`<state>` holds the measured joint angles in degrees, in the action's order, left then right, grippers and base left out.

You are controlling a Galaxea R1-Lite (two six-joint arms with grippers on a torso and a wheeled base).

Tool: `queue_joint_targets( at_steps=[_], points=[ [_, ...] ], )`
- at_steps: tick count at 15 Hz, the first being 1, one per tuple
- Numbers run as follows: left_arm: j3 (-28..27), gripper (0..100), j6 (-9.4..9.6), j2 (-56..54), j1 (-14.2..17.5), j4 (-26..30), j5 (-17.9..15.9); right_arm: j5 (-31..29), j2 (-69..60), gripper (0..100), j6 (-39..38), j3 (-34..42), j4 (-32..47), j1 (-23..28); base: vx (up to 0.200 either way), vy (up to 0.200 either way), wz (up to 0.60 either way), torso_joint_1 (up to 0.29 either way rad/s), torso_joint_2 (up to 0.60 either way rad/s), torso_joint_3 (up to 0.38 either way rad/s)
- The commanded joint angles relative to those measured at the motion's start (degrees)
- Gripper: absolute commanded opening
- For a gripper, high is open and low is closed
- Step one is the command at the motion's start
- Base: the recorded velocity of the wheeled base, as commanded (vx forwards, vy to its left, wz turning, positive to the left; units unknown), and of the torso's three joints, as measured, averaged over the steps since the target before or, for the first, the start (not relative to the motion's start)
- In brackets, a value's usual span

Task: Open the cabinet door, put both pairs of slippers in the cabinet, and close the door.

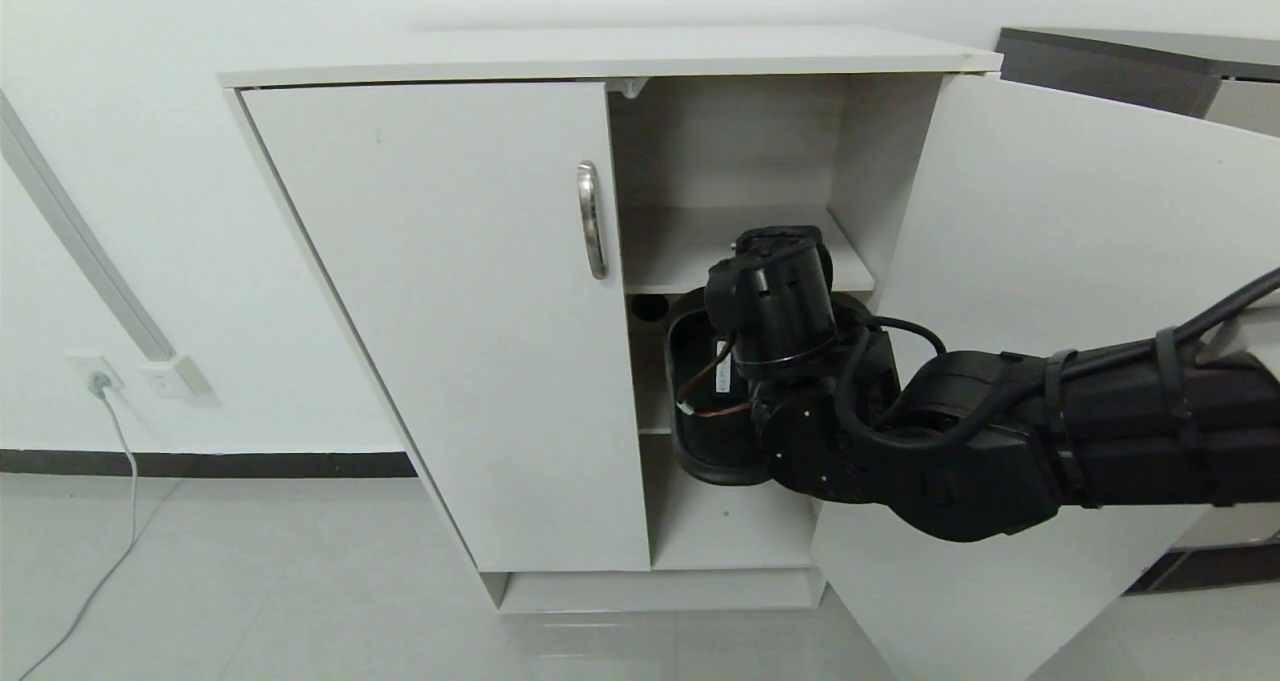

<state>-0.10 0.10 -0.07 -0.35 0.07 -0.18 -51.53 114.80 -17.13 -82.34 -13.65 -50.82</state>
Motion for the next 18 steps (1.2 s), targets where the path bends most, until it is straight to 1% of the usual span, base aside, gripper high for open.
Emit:
queue_joint_targets(
  at_steps=[1, 7, 11, 14, 18],
  points=[
    [0.0, 0, -0.01, 0.1, 0.0, 0.0, 0.0, 0.0, 0.1, 0, 0.4, -0.4, -0.1, 0.3, 0.0, 0.0, 0.0, 0.0, 0.0, 0.0],
    [0.0, 0, -0.01, 0.1, 0.0, 0.0, 0.0, 0.1, 0.3, 0, 0.6, -0.4, -0.2, 1.1, 0.0, 0.0, 0.0, 0.0, 0.0, 0.0],
    [0.0, 0, 0.08, 0.1, 0.0, 0.0, 0.0, 0.1, -0.2, 0, 1.7, -1.4, -0.7, 1.0, 0.2, 0.0, 0.0, 0.004, 0.0, 0.001],
    [0.0, 0, -0.01, 0.1, 0.0, 0.0, 0.0, 0.1, -1.3, 0, 3.6, -3.0, -0.8, -0.2, 0.2, 0.0, 0.0, 0.007, 0.0, 0.001],
    [0.0, 0, -0.01, 0.1, 0.0, 0.0, 0.0, 0.1, -0.1, 0, 3.8, -4.2, -0.8, 0.2, 0.2, 0.0, 0.0, 0.001, 0.0, 0.004]
  ],
)
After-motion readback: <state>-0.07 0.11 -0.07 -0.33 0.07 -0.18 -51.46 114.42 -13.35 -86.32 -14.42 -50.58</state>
